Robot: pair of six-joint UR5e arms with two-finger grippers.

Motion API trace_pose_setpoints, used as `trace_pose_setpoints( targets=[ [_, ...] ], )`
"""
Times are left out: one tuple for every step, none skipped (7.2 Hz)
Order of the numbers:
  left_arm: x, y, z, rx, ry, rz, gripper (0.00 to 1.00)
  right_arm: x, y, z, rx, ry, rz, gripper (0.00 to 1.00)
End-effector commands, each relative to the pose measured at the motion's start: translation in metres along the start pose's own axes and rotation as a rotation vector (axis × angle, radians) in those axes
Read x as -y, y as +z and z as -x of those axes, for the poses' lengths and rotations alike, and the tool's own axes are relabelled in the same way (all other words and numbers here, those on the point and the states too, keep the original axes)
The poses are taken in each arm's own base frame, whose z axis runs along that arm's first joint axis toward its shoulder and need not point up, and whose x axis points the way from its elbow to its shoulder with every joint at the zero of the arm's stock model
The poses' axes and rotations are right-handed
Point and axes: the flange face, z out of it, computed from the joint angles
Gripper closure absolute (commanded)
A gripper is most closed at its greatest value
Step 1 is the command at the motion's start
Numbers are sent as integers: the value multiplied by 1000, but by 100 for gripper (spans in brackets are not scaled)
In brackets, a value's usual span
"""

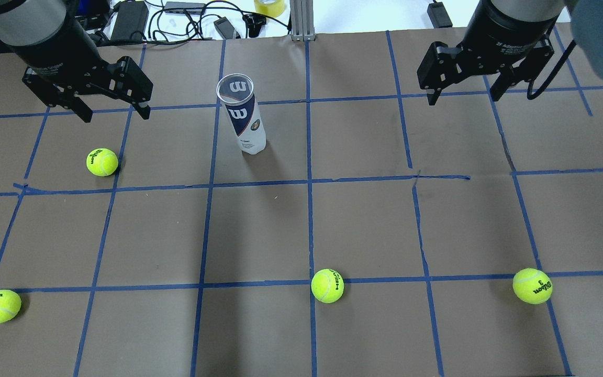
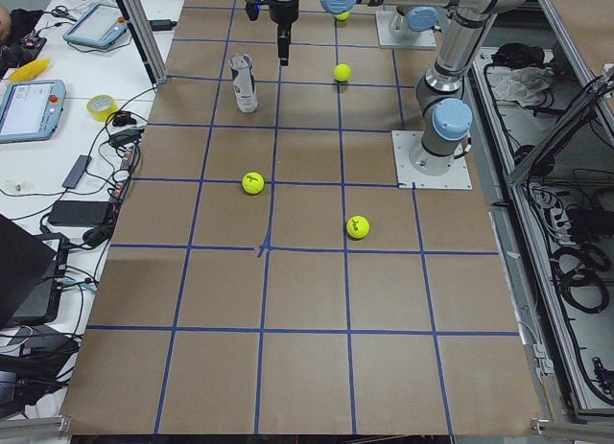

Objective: Lift up tennis ball bucket

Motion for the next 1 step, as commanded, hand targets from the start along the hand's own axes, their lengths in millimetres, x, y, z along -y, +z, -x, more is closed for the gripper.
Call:
trace_pose_setpoints(
  targets=[
    [-5, -4, 1, 0, 0, -1, 0, -3, 2, -1, -3, -10, 3, 1]
  ],
)
